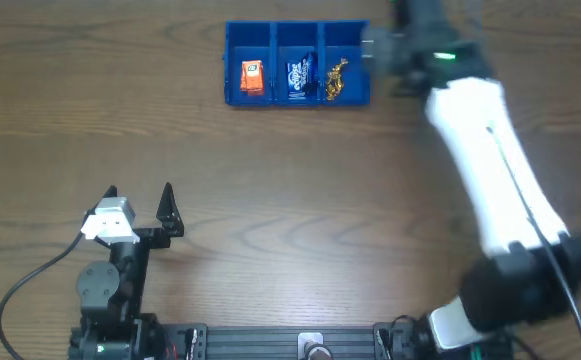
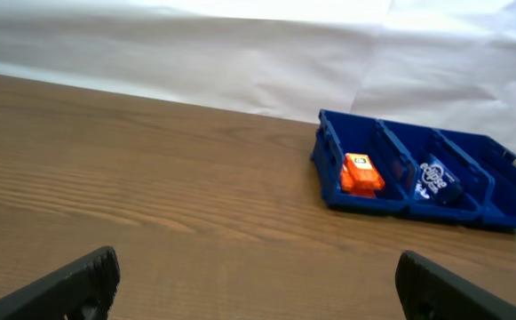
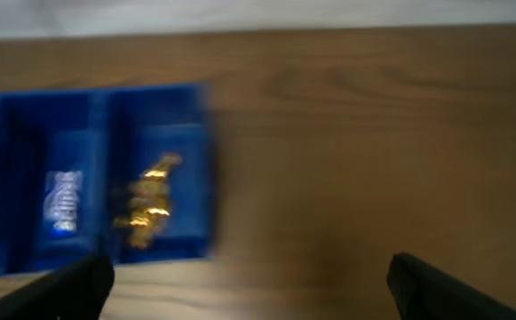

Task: Sort Candies Into Trays

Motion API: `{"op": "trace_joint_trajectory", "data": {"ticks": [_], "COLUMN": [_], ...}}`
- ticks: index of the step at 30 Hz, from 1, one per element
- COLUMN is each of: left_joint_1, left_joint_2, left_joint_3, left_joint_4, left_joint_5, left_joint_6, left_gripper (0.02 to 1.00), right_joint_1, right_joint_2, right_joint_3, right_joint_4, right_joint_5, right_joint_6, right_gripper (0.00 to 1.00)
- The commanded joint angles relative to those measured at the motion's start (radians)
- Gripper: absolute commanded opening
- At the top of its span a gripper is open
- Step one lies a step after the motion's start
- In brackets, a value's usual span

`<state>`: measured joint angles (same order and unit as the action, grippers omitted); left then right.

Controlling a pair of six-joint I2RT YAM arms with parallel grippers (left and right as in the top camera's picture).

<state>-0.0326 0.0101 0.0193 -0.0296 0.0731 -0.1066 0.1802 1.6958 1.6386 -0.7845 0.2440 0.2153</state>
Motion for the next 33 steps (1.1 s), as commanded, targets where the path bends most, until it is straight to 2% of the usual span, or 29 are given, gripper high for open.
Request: {"op": "trace_joint_trajectory", "data": {"ticks": [1,4,8,11,17,25,27,33], "left_joint_1": [0.007,0.007,0.007,0.007,0.007,0.007,0.007,0.007], "left_joint_2": [-0.006,-0.006,-0.006,-0.006,-0.006,-0.006,-0.006,-0.006], "left_joint_3": [-0.014,-0.014,-0.014,-0.014,-0.014,-0.014,-0.014,-0.014], "left_joint_4": [-0.043,-0.043,-0.043,-0.043,-0.043,-0.043,-0.043,-0.043], "left_joint_5": [0.005,0.005,0.005,0.005,0.005,0.005,0.005,0.005], "left_joint_6": [0.006,0.006,0.006,0.006,0.006,0.006,0.006,0.006], "left_gripper": [0.998,0.998,0.998,0.998,0.998,0.998,0.998,0.998], "right_joint_1": [-0.141,-0.199,-0.245,-0.238,-0.197,-0.082,-0.08,-0.104], "right_joint_2": [-0.179,-0.344,-0.61,-0.824,-1.228,-1.392,-1.392,-1.394], "right_joint_3": [-0.046,-0.195,-0.46,-0.672,-1.056,-1.309,-1.373,-1.499], "right_joint_4": [-0.115,-0.063,0.04,0.101,0.254,0.509,0.568,0.728], "right_joint_5": [0.013,0.004,-0.073,-0.106,-0.12,-0.148,-0.173,-0.175], "right_joint_6": [-0.068,-0.068,-0.067,-0.067,-0.066,-0.068,-0.068,-0.068], "right_gripper": [1.0,1.0,0.998,0.996,0.998,1.0,0.998,0.998]}}
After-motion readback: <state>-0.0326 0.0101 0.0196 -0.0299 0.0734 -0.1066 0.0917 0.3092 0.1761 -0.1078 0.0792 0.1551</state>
